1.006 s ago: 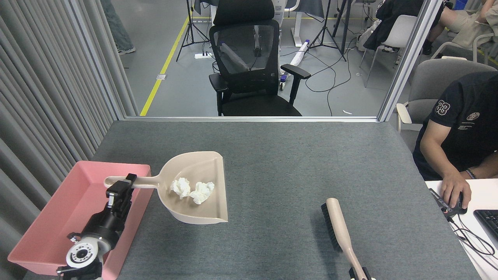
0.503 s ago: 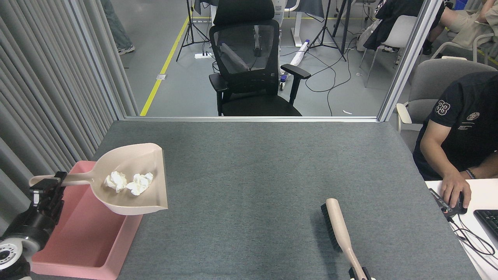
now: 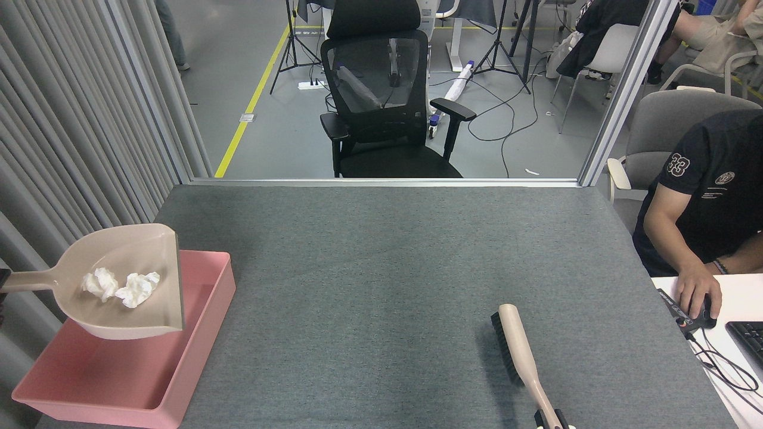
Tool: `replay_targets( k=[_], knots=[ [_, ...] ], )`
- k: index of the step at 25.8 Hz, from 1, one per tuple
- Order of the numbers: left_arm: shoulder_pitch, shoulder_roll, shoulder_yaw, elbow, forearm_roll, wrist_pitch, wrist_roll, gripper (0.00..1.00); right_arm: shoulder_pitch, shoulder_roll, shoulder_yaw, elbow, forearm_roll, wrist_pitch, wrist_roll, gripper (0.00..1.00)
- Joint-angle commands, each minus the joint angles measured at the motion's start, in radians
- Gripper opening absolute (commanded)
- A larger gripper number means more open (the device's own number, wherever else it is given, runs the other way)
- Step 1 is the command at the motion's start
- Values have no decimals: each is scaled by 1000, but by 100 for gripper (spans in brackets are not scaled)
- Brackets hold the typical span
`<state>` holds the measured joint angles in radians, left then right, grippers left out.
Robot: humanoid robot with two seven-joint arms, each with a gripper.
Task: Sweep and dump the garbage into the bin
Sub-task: 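Tilt the dustpan with the left gripper to dump the paper into the bin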
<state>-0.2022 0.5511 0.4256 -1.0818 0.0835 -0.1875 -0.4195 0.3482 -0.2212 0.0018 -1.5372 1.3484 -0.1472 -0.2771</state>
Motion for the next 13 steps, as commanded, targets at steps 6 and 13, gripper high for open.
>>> replay_targets(
  k=[6,13],
  knots=[
    [-3,110,2,172,-54,-161,1,27,2,3,3,0,0,0,-1,4],
    [-20,110,44,194,-311,-302,13,27,0,3,4,0,0,0,-1,4]
  ],
)
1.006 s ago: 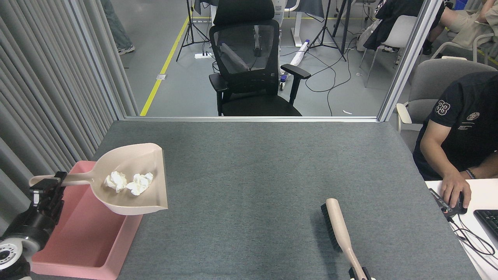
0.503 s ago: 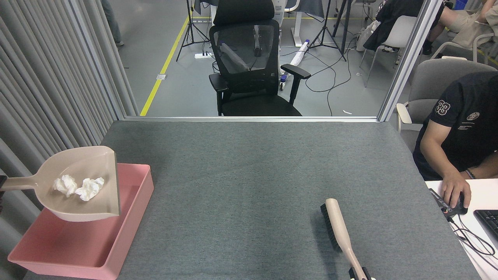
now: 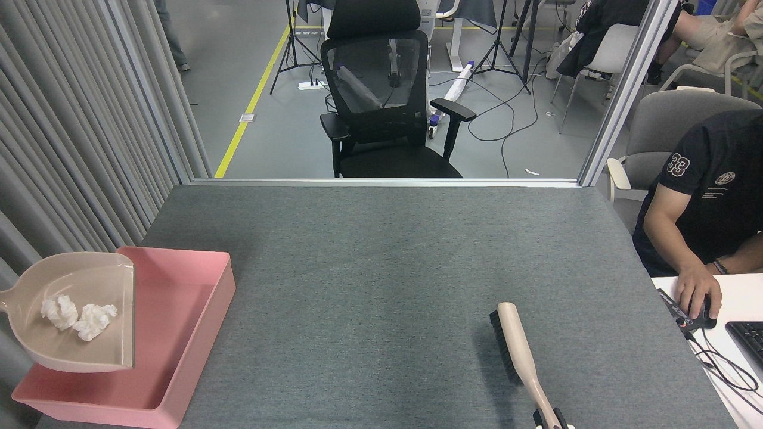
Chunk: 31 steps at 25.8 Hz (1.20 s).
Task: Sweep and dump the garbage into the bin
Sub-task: 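Tilt the dustpan with the left gripper to dump the paper into the bin, then bring the dustpan back and set it down on the table with the left gripper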
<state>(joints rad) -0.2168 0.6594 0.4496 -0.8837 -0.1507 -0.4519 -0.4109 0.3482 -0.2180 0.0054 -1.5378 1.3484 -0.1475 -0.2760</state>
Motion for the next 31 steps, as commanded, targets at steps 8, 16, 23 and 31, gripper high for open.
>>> replay_targets(
  k=[8,16,23,31],
  knots=[
    [-81,3,21,-92,-245,-41,7,27,2,5,1,-1,-2,0,-2,6],
    [-157,0,23,-87,-328,-19,-2,27,3,8,1,-1,-5,0,-3,7],
    [-150,-9,-40,-129,-26,159,-9,27,3,8,1,-1,-8,0,-2,7],
    [-45,-153,-143,-489,310,423,-6,27,20,-1,-7,-2,-5,0,-3,7]
  ],
)
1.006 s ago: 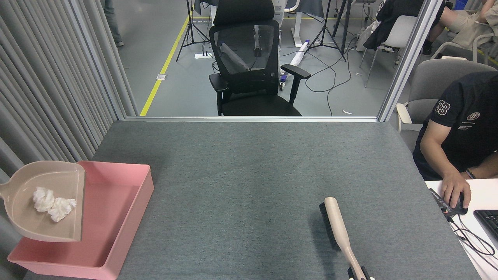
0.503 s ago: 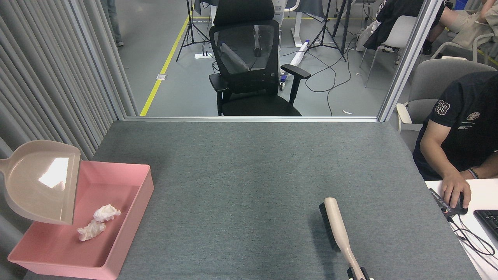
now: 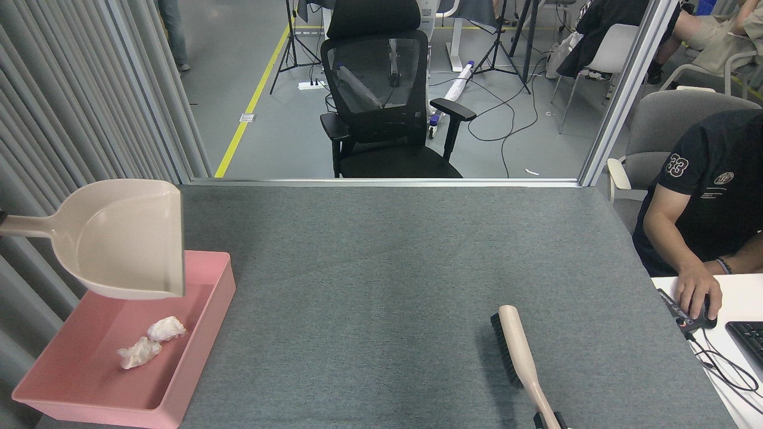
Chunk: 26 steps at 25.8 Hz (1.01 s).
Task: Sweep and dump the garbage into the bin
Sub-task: 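Bring the dustpan back and set it down on the table with the left gripper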
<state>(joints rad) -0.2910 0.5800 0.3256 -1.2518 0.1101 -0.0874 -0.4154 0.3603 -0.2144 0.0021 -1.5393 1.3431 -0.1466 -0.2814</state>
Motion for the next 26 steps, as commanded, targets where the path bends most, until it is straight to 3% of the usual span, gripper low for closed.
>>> replay_targets(
  k=[1,3,6,11,21,26],
  knots=[
    [52,-108,-42,-155,46,69,1,27,9,-8,-7,-2,-1,1,2,7],
    [84,-203,-85,-178,-38,67,10,27,9,-11,-8,-2,-2,1,2,7],
    [92,-390,-89,-166,-273,20,6,27,14,-14,-8,-7,-2,2,2,7],
    [113,-543,-109,-164,-363,-25,10,27,14,-14,-8,-12,-4,5,2,8],
    [127,-606,-115,-75,-517,-107,15,27,12,-23,-28,-12,-7,5,4,9],
    [144,-640,-109,-18,-532,-161,47,28,9,-28,-34,-12,-7,5,4,10]
  ],
)
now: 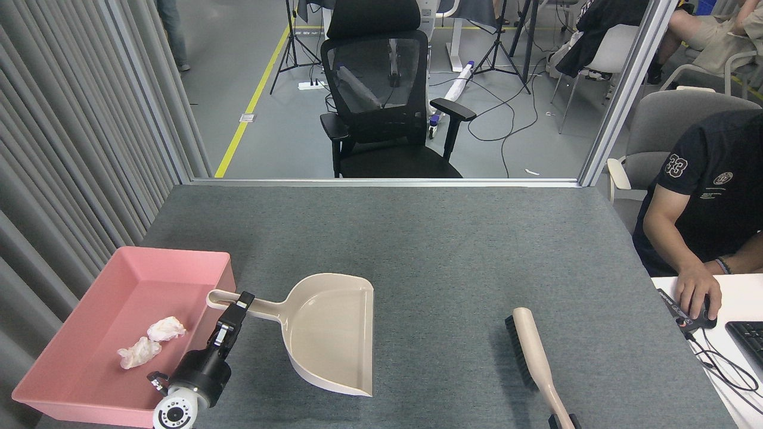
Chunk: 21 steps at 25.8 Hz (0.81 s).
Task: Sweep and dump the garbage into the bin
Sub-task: 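Bring the dustpan back and set it down on the table with the left gripper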
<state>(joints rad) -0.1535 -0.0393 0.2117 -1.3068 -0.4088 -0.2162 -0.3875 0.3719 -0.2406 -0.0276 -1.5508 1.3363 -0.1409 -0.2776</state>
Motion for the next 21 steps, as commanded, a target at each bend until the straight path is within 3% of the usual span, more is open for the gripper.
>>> replay_targets(
  k=[1,4,21],
  knots=[
    [6,-28,9,63,-11,-55,27,28,-2,0,-5,0,-2,-2,2,10],
    [8,-36,12,103,-13,-118,35,28,-4,6,-3,0,-2,-2,2,10],
    [19,-77,14,126,1,-121,42,34,-4,1,-2,2,1,1,2,14]
  ],
)
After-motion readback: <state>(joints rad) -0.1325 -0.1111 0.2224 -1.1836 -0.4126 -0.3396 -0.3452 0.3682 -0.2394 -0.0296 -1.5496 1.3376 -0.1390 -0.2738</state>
